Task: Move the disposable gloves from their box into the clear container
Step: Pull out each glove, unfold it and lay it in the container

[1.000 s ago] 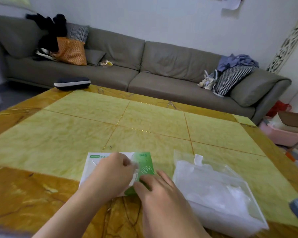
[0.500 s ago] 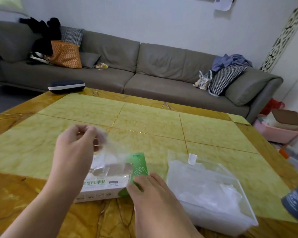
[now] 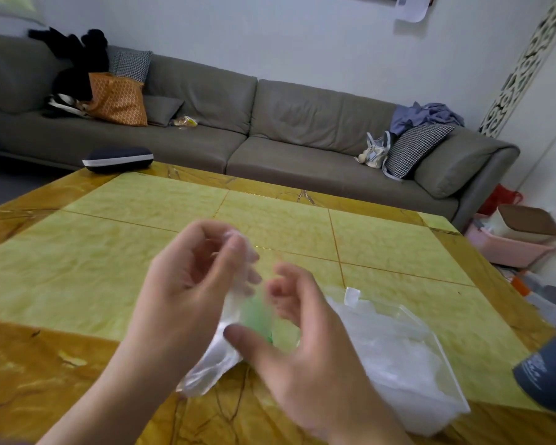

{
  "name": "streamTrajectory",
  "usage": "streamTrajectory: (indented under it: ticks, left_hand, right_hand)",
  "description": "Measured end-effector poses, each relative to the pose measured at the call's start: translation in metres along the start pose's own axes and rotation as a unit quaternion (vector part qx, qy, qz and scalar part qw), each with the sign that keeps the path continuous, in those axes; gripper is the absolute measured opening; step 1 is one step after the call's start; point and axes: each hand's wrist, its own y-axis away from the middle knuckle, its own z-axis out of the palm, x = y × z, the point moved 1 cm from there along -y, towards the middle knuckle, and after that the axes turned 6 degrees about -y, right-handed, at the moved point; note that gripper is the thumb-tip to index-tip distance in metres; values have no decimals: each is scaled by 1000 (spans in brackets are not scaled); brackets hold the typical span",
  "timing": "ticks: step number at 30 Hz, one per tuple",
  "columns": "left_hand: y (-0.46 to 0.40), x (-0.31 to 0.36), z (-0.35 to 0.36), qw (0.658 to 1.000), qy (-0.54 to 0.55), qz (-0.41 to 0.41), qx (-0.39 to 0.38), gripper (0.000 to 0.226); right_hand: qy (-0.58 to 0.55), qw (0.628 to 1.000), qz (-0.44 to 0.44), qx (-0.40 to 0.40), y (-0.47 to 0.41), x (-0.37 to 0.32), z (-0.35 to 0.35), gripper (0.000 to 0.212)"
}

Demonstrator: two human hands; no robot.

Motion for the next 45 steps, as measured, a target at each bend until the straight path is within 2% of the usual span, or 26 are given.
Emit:
streamTrajectory:
  ticks: [2,3,6,10,12,14,15,16,17,19,24,26,30,32,33,35,38,40,43,45]
  left_hand:
    - [5,0,9,999,-24,12,-26,12]
    - [6,-1,11,999,-39,12,-34,11]
    - [4,-6,10,998,-59,-32,-22,8]
    - [-3,-10,5,987,-53,-152,-10,18]
    - [-7,-11,2,972,-52,-209,-93,40]
    - [-5,-12,1,942,-103,-219,-233,54]
    - [-2,-12,4,926,-123,-214,-286,49]
    - [0,-13,7,919,-131,-207,-309,37]
    - [1,-14,11,922,-125,-204,-304,25]
    - [1,-16,14,939,-94,-207,-257,15]
    - [-5,-16,11,960,-33,-215,-174,21]
    - [-5,-15,15,963,-42,-200,-176,25]
    - [2,-16,26,948,-43,-199,-246,30]
    - [3,-20,27,942,-36,-206,-262,31]
    - [1,-22,26,943,-27,-212,-256,32]
    - [-4,-25,23,946,31,-239,-219,30]
    - [-8,-28,21,936,153,-268,-170,20]
    - [-8,-28,26,935,164,-272,-156,15]
    - [-6,-28,31,934,161,-288,-135,9]
    - [-7,-31,32,932,155,-304,-123,8]
  right_hand:
    - [-89,996,-2,22,-6,-1,-9,23]
    - [-126,991,6,35,-8,0,-14,8]
    - [-166,984,34,62,-10,4,-26,14]
    - [-199,977,53,62,-10,8,-45,14]
    - [-207,975,53,61,-10,12,-54,16]
    - [-200,977,50,60,-10,16,-59,17]
    - [-197,978,50,57,-9,17,-60,17]
    - [-193,978,50,53,-9,17,-60,17]
    - [-192,979,50,49,-8,18,-62,18]
    - [-199,977,54,47,-8,21,-68,20]
    - [-182,979,75,48,-7,24,-97,21]
    - [-172,981,87,35,-5,23,-105,15]
    - [-177,978,113,0,-1,27,-101,31]
    - [-189,978,81,23,-1,30,-98,16]
    - [-191,978,72,43,-2,32,-99,10]
    - [-199,975,70,71,-2,36,-107,11]
    - [-201,974,81,62,0,37,-115,9]
    - [-216,971,81,58,4,34,-116,5]
    - [-285,953,84,63,9,30,-124,29]
    - [-331,941,54,50,12,27,-135,49]
